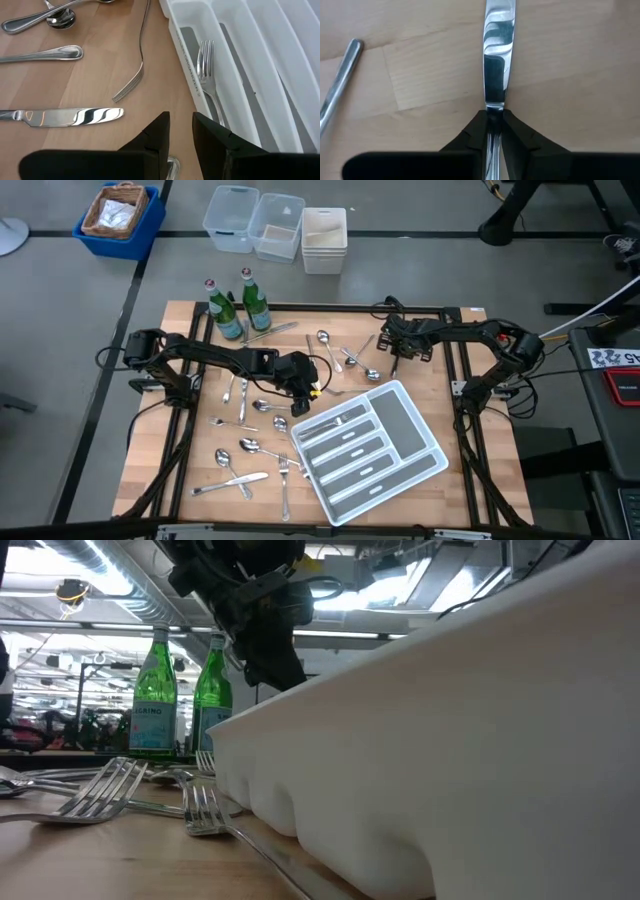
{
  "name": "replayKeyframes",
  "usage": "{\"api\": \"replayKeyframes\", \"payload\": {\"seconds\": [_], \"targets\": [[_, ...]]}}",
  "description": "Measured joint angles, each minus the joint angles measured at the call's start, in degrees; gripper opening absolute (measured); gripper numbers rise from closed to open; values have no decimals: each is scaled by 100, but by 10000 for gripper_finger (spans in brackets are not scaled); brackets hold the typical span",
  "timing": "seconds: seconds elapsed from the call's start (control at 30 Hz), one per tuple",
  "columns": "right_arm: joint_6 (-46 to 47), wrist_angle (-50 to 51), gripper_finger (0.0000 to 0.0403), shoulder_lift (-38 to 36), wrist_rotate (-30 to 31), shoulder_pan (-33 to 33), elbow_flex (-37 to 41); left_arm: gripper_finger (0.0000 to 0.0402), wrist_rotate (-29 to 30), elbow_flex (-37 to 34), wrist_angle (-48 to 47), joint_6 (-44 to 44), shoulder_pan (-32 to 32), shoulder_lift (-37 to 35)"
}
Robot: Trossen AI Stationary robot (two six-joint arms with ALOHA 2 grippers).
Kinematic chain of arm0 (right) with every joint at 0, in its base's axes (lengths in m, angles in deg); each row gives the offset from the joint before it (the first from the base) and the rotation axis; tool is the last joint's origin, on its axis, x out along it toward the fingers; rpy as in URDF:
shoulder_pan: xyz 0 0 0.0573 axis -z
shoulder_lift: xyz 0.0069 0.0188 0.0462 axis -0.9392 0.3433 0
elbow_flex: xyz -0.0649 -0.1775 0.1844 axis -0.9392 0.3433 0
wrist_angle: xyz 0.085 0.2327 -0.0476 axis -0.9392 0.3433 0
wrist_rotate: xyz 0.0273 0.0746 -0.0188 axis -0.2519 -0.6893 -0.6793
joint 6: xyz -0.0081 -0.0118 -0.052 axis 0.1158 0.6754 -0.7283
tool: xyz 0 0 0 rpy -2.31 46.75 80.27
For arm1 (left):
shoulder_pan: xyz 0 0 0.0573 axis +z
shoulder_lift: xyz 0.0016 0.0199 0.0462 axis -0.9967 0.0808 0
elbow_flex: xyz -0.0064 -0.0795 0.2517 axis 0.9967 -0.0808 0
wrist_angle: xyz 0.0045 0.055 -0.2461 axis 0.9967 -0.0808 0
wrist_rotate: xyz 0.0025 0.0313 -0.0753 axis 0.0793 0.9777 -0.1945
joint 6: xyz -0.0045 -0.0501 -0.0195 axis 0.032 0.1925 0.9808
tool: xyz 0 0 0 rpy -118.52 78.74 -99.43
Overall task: Sort silverware
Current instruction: Put the silver table knife into the white silverware tray
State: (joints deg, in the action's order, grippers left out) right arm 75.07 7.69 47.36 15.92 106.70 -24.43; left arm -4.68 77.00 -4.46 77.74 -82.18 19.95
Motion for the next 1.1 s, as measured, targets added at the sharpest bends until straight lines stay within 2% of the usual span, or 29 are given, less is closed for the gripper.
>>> {"api": "replayKeyframes", "payload": {"seconds": [0.3,0.67,0.9,1.1], "targets": [[-118,-223,45,-1,-18,0,0,72,0,0,-1,0,0,0],[-118,-1047,45,22,-122,2,7,72,-9,0,-4,149,26,-2],[-118,-1704,46,15,-165,1,4,72,-7,0,-55,455,267,-45],[-120,-2082,46,11,-342,0,0,72,-7,0,-334,471,523,-360]]}}
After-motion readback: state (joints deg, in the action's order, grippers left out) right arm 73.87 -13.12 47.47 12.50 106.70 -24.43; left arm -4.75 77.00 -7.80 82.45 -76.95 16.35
